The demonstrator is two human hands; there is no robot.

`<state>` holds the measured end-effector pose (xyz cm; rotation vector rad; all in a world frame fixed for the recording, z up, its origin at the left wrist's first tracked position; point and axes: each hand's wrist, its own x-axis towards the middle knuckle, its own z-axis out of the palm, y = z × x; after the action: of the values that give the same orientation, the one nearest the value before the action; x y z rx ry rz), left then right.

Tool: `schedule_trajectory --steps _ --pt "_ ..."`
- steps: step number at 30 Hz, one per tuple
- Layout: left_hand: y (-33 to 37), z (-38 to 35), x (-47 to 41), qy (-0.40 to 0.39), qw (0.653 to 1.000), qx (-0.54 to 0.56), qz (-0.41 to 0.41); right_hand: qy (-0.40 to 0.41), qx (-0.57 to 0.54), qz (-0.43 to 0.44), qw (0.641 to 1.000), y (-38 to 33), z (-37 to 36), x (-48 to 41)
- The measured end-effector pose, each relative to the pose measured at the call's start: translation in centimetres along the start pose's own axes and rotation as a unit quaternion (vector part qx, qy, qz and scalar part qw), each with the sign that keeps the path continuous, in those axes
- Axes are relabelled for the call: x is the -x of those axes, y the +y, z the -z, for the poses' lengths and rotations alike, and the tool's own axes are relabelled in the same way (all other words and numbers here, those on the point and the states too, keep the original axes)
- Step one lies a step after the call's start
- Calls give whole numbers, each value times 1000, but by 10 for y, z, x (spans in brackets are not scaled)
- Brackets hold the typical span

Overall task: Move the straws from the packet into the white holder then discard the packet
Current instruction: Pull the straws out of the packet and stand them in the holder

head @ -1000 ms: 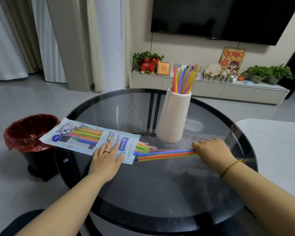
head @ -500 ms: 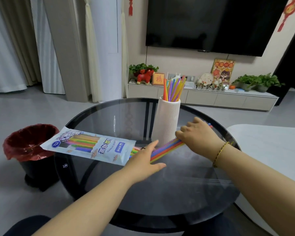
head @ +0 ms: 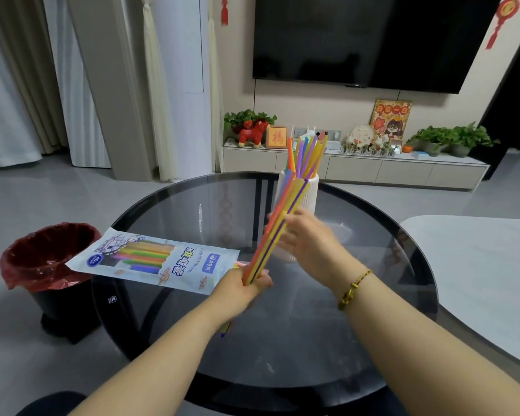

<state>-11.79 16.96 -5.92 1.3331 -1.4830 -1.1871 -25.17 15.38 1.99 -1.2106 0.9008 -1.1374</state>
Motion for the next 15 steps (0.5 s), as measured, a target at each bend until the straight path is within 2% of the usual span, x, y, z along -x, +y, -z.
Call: schedule_trajectory --steps 2,3,5,8,11,15 --pt "1 1 -1 8 999 31 13 -110 5 -6 994 2 -11 -2" --pt "1 1 -1 4 999 42 13 -119 35 3 992 4 -17 -4" --pt "1 2 -3 -14 999 35 3 -86 94 36 991 4 -27 -9" --pt "2 3 -7 -19 1000 9 -15 -52 107 81 990 1 -39 -18" --pt "-1 6 -9 -10 1000 10 -14 -73 137 100 983 4 -44 -22" --pt "-10 9 -6 -11 1000 12 -13 -99 159 74 979 16 -48 -22"
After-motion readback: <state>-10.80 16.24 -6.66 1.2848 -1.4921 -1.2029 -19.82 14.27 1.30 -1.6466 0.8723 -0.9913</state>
